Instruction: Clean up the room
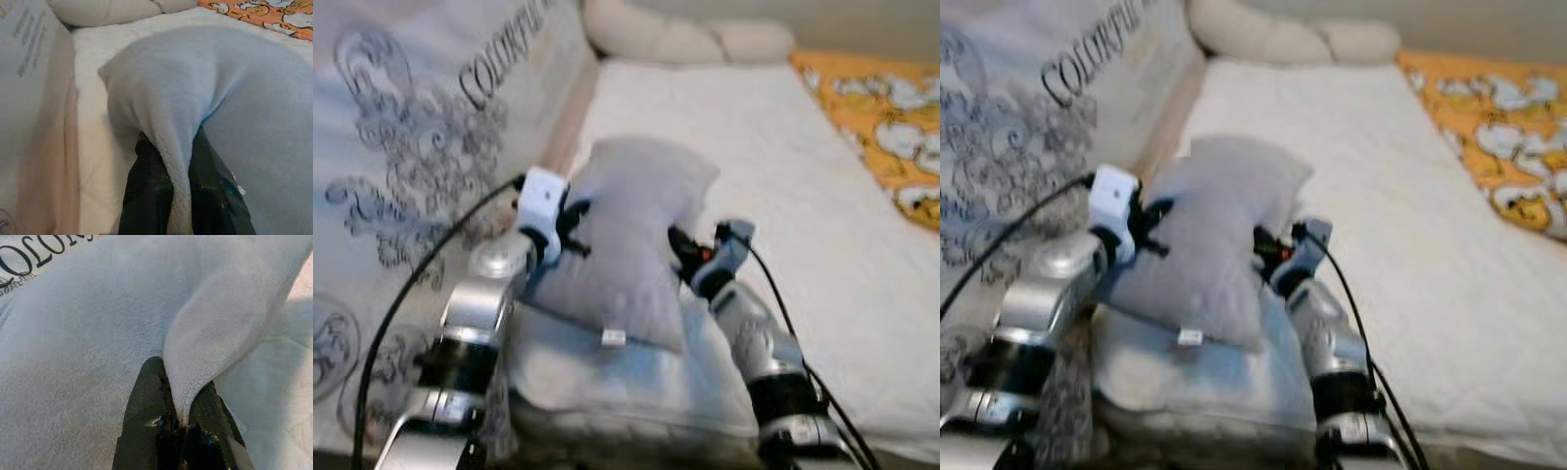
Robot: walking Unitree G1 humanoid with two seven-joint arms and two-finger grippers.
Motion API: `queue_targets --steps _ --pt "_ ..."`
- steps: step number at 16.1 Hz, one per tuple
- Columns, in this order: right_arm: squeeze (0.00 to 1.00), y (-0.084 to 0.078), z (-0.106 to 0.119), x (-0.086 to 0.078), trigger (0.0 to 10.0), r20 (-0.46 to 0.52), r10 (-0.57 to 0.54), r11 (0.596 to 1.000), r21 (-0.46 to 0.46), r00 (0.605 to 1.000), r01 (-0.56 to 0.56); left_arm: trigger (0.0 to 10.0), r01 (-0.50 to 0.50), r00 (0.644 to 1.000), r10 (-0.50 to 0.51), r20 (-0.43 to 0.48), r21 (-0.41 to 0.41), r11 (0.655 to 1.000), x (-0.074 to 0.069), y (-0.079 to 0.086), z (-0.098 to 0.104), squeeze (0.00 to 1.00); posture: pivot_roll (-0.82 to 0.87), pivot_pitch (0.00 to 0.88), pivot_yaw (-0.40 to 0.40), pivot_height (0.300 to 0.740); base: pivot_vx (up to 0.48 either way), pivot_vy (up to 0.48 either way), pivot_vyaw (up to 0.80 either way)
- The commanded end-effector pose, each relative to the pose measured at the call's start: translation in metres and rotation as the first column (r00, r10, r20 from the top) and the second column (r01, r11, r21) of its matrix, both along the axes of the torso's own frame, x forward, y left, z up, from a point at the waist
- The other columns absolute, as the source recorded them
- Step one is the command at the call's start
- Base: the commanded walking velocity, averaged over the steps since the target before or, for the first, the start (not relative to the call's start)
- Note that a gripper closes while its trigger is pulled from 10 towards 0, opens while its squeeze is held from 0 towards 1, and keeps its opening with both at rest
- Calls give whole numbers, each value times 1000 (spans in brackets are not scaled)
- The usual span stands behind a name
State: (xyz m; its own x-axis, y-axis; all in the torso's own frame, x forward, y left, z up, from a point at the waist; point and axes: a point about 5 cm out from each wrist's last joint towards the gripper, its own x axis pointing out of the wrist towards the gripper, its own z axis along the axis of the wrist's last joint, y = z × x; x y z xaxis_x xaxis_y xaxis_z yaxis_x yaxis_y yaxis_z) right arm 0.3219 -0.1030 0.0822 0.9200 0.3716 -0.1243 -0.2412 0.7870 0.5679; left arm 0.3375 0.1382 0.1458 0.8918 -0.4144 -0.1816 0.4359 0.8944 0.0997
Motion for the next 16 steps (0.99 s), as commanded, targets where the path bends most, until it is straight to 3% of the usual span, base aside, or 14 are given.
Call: queue_targets --steps 1,2,3,5,6,9,10,11,14,15,16 --pt "0 -13 2 3 10000 -5 -36 999 0 999 36 10000 36 998 -35 44 -3 999 1 -11 9 0 26 0 -13 740 0 0 0" --pt "0 -14 1 3 10000 -14 -37 999 4 999 37 10000 34 998 -34 47 9 999 1 -11 9 0 27 0 -13 740 0 0 0" --pt "1000 -20 -3 4 10000 -11 -82 995 -57 997 82 10000 31 998 -33 60 28 999 4 -8 11 0 30 0 -16 740 0 0 0" --pt "1000 -27 -9 4 10000 -37 -133 990 -62 990 130 10000 21 996 -25 80 51 998 10 -3 14 0 30 0 -15 740 0 0 0" --pt "1000 -32 -13 4 10000 -61 -162 985 -70 985 158 10000 9 995 -20 101 101 995 14 -1 17 0 27 0 -13 740 0 0 0" --pt "1000 -44 -19 0 10000 -29 -172 967 -195 985 164 10000 -40 986 9 168 181 983 27 7 29 0 11 0 -1 740 0 0 0" --pt "1000 -45 -18 -1 10000 -5 -141 970 -202 990 137 10000 -83 980 43 193 205 975 32 15 33 0 6 0 3 740 0 0 0" --pt "1000 -40 -10 -5 10000 75 -33 979 -197 997 48 10000 -148 968 93 235 228 962 39 27 38 0 2 0 5 740 0 0 0" --pt "1000 -36 -2 -12 10000 134 132 971 -214 982 -102 10000 -189 956 98 278 325 927 44 41 39 0 1 0 5 740 0 0 0" --pt "1000 -36 2 -14 10000 165 202 958 -240 966 -159 10000 -208 955 104 277 378 902 45 47 36 0 -1 0 6 740 0 0 0" --pt "1000 -35 4 -17 10000 170 308 922 -296 936 -250 10000 -204 960 78 270 478 854 44 53 27 0 -4 0 9 740 0 0 0"
